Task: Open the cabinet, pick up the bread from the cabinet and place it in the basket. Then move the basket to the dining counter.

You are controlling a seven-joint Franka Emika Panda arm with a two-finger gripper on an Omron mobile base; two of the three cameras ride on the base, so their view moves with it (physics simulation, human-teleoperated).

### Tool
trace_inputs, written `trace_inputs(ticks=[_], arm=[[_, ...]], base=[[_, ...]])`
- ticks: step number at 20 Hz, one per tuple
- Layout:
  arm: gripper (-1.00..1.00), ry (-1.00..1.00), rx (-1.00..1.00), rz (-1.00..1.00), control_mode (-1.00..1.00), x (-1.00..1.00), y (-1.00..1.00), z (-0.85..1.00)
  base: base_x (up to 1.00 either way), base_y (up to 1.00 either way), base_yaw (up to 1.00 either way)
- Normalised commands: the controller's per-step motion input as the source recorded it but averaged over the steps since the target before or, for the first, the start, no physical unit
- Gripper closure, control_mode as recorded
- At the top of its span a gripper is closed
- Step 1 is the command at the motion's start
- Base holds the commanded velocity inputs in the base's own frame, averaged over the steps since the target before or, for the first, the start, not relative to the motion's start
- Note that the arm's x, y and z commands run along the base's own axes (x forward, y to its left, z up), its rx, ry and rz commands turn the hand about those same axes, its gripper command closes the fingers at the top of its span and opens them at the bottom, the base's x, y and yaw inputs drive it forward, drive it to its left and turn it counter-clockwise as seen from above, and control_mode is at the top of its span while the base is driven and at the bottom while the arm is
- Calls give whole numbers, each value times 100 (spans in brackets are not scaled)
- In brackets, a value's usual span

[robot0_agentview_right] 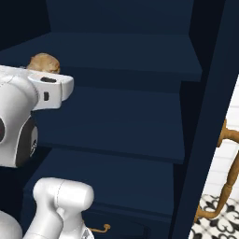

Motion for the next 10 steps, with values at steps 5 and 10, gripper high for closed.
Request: trace_inputs(ticks=[5,10], arm=[[100,0,0,2,-100,-100,0,-13],[100,0,-2,1,-100,-84,0,-77]], base=[[0,0,0],[0,0,0]])
